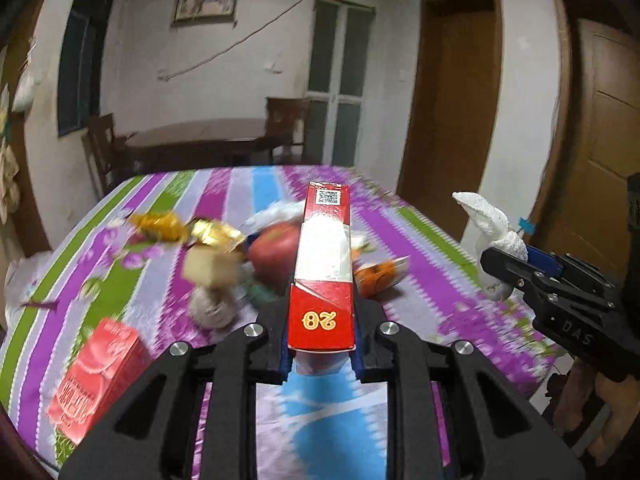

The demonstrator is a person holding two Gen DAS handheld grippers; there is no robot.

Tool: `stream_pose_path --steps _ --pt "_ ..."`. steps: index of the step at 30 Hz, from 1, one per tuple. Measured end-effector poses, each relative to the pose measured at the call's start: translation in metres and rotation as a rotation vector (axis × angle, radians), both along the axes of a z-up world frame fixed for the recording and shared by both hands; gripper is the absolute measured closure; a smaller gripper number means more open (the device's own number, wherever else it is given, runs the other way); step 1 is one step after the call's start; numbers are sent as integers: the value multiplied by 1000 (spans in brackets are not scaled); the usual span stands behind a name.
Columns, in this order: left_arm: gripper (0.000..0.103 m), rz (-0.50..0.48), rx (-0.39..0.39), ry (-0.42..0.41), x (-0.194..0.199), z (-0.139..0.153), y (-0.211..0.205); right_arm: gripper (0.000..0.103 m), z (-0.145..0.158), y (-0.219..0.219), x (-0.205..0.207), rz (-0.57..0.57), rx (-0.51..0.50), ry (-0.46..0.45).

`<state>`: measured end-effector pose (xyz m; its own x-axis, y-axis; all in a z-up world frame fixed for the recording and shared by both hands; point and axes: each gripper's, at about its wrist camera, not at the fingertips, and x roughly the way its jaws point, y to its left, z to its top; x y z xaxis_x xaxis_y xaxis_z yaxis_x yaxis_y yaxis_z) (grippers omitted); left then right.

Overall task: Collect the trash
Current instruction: 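Carry both items to the green basin and open both tools to drop them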

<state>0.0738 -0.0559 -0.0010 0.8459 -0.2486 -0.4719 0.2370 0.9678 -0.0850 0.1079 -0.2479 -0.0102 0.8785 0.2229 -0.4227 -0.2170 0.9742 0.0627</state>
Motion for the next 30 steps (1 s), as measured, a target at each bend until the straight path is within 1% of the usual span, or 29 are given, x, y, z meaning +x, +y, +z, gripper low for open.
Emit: stream_pose_path --steps 4,9,13,16,19,24,25,27,28,30 --pt "83 -73 2 -28 5 13 -35 62 21 -34 -14 -81 -22 -42" --pt "83 -184 -12 -42 16 25 -89 62 45 -90 -36 -203 -44 -60" --pt "83 -275 -25 -36 28 31 -139 62 55 -139 -46 -306 -58 -48" --pt "83 -337 -32 -19 36 33 -173 62 57 -180 -48 -382 -63 -21" --pt "83 -394 -31 3 42 30 -206 62 55 -223 -53 -448 -69 22" --pt "83 -491 -14 57 53 20 -264 62 41 -281 -46 -506 -43 114" --pt "83 -512 -10 75 56 17 -276 62 37 -296 -43 -507 -19 150" --pt "83 -556 -8 117 60 10 -300 62 27 -314 -39 -516 -7 200" --pt "83 -568 3 128 60 6 -310 62 19 -328 -33 -516 12 241" --pt "83 -584 28 151 63 -4 -329 62 6 -348 -28 -525 30 295"
